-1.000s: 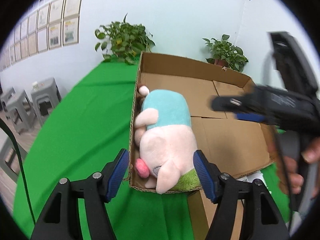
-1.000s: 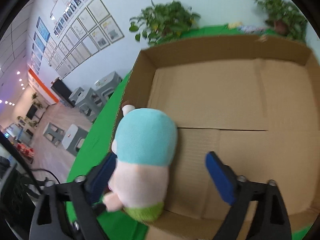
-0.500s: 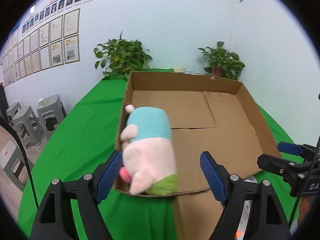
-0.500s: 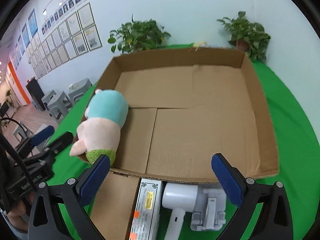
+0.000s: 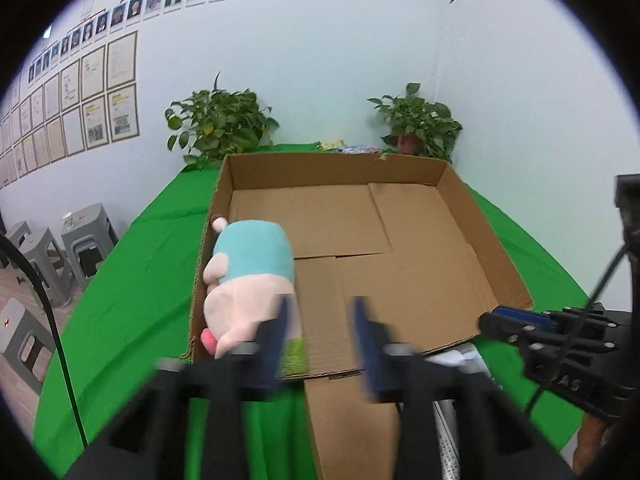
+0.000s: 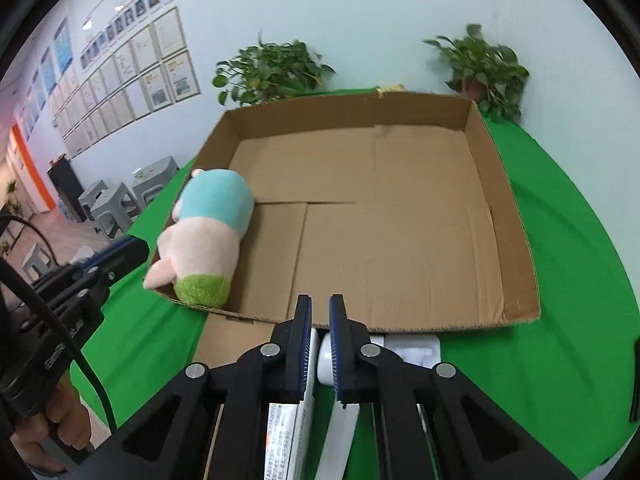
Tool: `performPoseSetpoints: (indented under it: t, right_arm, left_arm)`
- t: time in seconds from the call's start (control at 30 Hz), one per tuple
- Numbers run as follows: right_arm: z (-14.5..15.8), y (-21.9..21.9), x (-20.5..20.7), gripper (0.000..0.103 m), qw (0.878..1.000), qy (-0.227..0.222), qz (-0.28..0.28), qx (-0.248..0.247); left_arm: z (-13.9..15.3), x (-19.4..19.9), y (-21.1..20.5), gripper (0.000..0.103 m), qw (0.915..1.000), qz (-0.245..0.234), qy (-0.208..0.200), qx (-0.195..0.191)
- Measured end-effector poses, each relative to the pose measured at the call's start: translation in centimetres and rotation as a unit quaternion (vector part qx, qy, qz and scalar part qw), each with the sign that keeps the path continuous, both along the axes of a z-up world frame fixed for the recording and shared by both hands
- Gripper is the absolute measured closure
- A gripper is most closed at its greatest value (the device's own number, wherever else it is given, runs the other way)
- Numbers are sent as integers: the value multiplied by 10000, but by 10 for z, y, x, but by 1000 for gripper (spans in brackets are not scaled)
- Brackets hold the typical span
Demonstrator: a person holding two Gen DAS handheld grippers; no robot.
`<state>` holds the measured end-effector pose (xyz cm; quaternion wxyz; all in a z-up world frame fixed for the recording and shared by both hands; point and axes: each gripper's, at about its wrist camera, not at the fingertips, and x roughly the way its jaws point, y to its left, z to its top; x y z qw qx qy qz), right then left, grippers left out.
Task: Organize objects
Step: 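Move the right gripper back toward the long brown cardboard box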
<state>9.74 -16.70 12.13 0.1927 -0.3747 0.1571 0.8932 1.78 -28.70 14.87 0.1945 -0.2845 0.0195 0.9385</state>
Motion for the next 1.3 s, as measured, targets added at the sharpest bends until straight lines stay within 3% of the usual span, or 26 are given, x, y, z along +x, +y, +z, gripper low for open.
performPoseSetpoints:
  t: [0.03, 0.07, 0.1, 0.33, 0.57, 0.93, 1.3]
  right_arm:
    - [-3, 3, 0, 58, 10000, -34, -48, -35]
    - [-5, 6, 3, 19, 9999, -24, -73, -117]
    - [-7, 9, 3, 11, 9998, 16, -120, -168]
    - [-14, 17, 16, 7, 9993, 22, -338, -187]
    - [-11, 6, 24, 6, 9996, 178, -228, 14]
    - [7, -28, 39, 1, 9931, 864, 435, 658]
    - [-17, -32, 43, 1, 9936, 783, 756, 306]
  left_arm:
    - [2, 4, 2, 13, 9999, -33, 117, 75]
    - [4, 7, 3, 9, 9997, -8, 218, 130]
    - [7, 10, 2, 9, 9993, 25, 324, 163]
    - [0, 3, 4, 9, 9999, -8, 4, 113]
    - [4, 10, -1, 9, 9998, -17, 79, 199]
    - [-4, 20, -11, 9, 9997, 111, 35, 199]
    - [-23, 27, -20, 9, 9992, 122, -239, 300]
